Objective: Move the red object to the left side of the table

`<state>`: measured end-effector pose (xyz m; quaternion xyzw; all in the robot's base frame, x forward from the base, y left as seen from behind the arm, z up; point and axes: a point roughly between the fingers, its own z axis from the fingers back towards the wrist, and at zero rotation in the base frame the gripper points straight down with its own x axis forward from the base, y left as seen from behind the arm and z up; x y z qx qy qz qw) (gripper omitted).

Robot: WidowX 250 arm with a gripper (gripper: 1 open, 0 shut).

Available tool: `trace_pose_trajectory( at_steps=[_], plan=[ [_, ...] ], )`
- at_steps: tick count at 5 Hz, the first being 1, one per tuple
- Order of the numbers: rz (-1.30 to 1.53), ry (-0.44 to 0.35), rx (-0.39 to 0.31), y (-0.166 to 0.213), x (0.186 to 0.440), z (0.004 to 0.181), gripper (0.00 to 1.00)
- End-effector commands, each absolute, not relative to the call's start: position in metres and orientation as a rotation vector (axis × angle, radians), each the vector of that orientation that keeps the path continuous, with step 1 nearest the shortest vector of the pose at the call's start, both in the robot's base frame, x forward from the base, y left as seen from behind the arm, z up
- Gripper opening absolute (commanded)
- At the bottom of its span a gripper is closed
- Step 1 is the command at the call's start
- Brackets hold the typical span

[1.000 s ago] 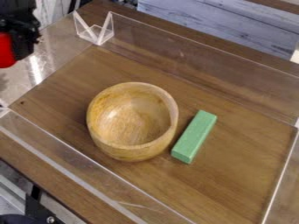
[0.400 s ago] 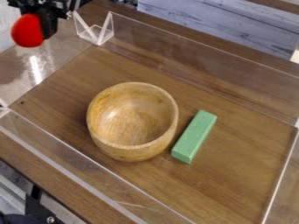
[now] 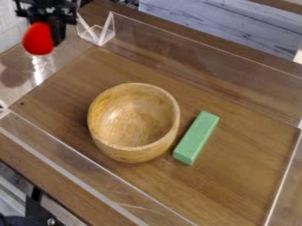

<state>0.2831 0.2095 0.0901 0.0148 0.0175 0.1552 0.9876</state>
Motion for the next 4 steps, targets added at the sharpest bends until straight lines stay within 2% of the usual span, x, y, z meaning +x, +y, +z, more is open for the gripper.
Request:
trace_pose_trajectory(
  at_steps=[1, 3, 4],
  plan=[
    [0.301, -0.020, 0.037, 0.212, 0.298, 0.099, 1.00],
    [0.348, -0.010, -0.010, 0.201, 0.287, 0.081, 1.00],
    [0.440, -0.030, -0.059, 0.206, 0.294, 0.094, 1.00]
  ],
)
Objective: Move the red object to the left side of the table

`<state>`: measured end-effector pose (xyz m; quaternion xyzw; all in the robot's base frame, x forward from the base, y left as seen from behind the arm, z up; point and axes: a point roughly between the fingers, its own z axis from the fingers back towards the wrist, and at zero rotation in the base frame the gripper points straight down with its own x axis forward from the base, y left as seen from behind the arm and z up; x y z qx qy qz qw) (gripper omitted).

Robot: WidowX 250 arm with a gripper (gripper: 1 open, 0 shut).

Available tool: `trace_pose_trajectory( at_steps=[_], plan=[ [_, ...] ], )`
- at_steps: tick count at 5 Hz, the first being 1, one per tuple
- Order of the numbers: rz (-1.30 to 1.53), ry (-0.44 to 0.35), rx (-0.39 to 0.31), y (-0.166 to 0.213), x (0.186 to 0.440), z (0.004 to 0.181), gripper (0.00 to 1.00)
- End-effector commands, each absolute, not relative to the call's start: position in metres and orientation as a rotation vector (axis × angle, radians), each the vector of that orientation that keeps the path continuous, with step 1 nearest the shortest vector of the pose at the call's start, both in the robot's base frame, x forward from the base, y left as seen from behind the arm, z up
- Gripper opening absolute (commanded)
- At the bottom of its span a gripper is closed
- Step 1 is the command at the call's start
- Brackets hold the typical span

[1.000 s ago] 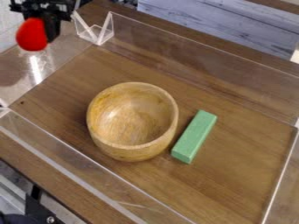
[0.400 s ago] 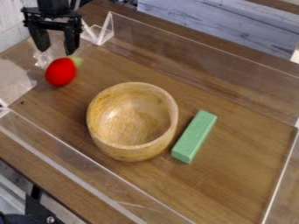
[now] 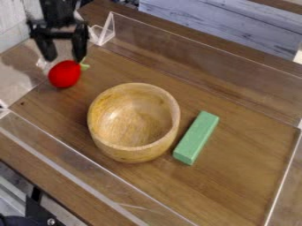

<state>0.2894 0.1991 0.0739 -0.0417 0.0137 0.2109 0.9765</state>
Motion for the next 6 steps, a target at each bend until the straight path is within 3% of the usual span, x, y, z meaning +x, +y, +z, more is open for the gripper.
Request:
trace_pose_trajectory(
  at_steps=[1, 4, 5, 6],
  plan=[
    [0.534, -0.050, -0.112, 0.212, 0.299, 0.109, 1.00],
    [0.585, -0.020, -0.105, 0.213, 0.284, 0.096, 1.00],
    [0.635, -0.025, -0.115, 0.214, 0.283, 0.113, 1.00],
    [0.595, -0.036, -0.128, 0.215, 0.291, 0.118, 1.00]
  ],
)
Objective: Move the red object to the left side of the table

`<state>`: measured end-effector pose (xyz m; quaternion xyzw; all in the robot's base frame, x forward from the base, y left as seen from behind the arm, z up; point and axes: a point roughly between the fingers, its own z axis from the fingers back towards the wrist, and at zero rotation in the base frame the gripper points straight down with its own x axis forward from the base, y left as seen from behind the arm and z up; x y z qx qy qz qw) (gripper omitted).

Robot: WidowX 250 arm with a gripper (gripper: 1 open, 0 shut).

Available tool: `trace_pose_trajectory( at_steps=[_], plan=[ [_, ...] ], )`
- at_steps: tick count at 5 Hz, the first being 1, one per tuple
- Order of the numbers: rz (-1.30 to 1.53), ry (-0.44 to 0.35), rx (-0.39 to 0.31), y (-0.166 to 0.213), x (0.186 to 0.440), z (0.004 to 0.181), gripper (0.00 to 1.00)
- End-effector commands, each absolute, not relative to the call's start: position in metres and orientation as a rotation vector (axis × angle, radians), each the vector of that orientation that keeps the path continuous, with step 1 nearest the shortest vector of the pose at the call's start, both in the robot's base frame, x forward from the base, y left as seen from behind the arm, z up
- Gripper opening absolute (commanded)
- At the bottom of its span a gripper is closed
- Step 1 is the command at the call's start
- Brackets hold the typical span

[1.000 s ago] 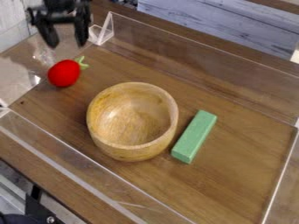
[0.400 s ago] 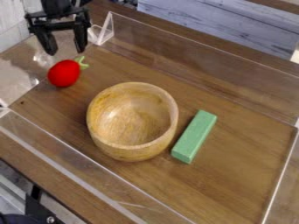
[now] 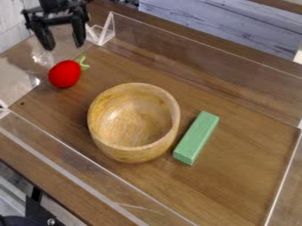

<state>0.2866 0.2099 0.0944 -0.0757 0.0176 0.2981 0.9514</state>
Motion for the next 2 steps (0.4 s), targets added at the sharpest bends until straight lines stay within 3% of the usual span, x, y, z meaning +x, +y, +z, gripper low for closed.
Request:
trace_pose_trajectory(
  at_steps=[1, 2],
  plan=[
    [0.524, -0.057, -0.152, 0.211, 0.302, 0.128, 1.00],
    [0.392, -0.071, -0.171, 0.194, 0.314, 0.138, 1.00]
  ],
)
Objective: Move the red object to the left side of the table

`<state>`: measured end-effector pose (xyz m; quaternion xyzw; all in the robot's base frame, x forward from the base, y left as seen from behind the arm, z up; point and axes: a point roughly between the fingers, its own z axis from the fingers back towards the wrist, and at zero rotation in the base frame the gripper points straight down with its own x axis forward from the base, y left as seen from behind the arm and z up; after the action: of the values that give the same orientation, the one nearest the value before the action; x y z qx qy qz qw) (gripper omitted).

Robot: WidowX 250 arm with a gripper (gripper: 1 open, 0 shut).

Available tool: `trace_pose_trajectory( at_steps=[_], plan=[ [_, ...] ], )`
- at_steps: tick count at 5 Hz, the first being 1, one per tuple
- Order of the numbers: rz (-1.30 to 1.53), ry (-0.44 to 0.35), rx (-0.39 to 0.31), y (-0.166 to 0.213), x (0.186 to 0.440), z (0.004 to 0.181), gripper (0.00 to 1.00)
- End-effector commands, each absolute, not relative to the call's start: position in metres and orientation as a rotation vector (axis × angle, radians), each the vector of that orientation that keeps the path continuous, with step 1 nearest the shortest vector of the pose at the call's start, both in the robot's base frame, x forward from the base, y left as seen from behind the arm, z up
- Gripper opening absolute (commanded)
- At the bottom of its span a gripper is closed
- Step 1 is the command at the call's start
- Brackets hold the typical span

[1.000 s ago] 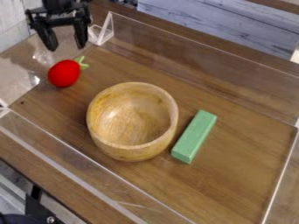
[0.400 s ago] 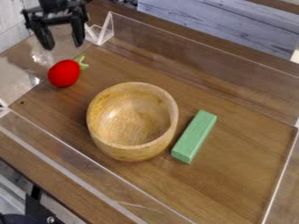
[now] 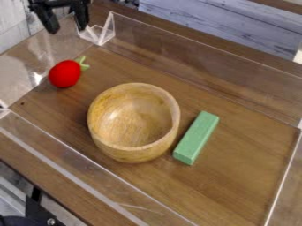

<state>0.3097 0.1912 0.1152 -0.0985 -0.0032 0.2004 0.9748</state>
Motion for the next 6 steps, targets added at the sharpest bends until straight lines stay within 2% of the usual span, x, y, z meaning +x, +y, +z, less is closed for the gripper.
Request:
trace_pose_trajectory(
  at_steps=[1, 3, 4, 6],
  plan=[
    [0.309, -0.065, -0.182, 0.181, 0.323, 0.145, 1.00],
    [0.234, -0.042, -0.198, 0.171, 0.344, 0.149, 1.00],
    [0.316, -0.033, -0.213, 0.173, 0.349, 0.149, 1.00],
    [0.415, 0.007, -0.219, 0.176, 0.355, 0.133, 1.00]
  ],
)
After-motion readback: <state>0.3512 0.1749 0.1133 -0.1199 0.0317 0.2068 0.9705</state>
